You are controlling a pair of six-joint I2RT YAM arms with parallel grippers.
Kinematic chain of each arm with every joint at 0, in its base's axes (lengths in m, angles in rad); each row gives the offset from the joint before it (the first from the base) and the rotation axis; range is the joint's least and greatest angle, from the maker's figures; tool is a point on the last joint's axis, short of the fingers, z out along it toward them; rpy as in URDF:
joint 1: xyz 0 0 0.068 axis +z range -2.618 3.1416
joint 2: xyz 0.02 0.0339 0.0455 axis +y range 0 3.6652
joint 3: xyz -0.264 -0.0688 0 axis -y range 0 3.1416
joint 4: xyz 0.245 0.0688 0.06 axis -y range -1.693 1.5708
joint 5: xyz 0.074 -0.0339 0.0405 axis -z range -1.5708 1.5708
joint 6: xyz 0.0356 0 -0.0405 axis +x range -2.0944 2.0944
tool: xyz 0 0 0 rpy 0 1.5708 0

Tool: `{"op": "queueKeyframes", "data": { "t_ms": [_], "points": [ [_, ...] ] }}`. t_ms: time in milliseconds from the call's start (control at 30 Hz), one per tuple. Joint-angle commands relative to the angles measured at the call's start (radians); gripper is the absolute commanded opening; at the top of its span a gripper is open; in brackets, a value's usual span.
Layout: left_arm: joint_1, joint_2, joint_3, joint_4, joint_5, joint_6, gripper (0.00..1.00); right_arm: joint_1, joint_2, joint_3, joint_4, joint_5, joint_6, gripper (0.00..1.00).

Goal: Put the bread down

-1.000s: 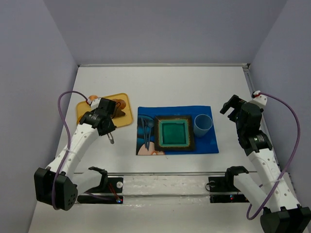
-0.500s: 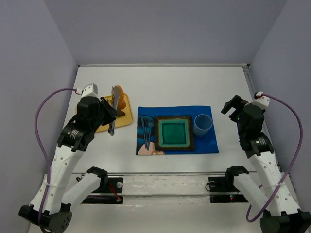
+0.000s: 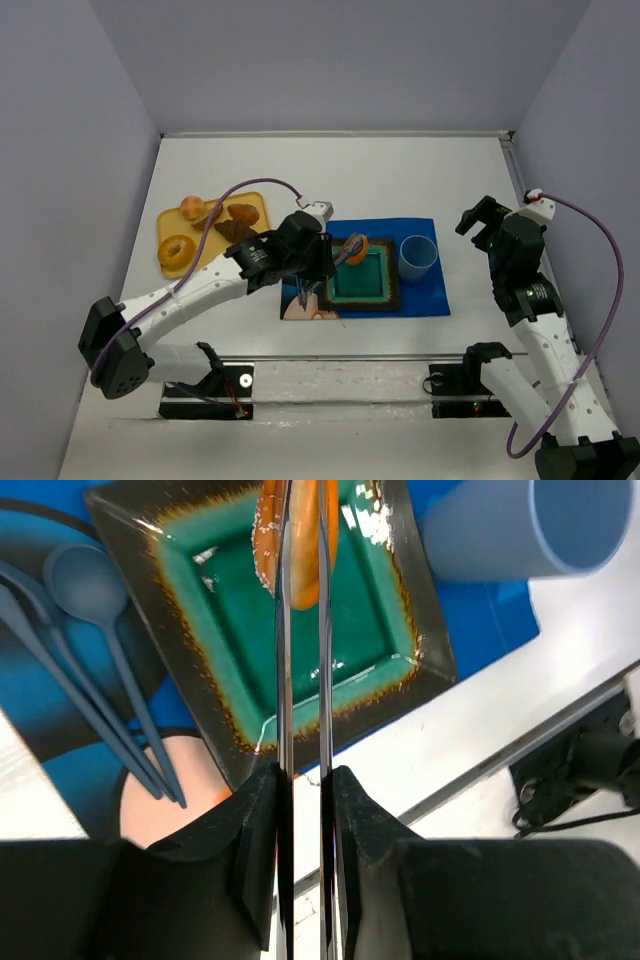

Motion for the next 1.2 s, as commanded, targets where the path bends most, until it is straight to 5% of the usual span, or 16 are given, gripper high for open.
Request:
{"op": "queueKeyframes", "data": {
  "t_ms": [0, 200, 400, 1167],
  "points": [
    [-0.060, 0.081, 0.085, 0.064, -0.012, 0.038, 0.21, -0.002, -0.007, -0.006, 0.054, 0.004, -0.011, 0.98],
    [-0.098, 0.200, 0.133, 0.062, -0.012, 0.053, 0.25, -0.002, 0.005, -0.009, 0.058, 0.008, -0.011, 0.98],
    [-0.109, 0.221, 0.156, 0.036, -0.012, 0.061, 0.54, -0.002, 0.008, -0.007, 0.056, 0.013, -0.009, 0.98],
    [-0.108, 0.080, 0.228, -0.115, -0.264, 0.022, 0.62, -0.002, 0.019, -0.006, 0.062, 0.005, -0.008, 0.98]
  ]
}}
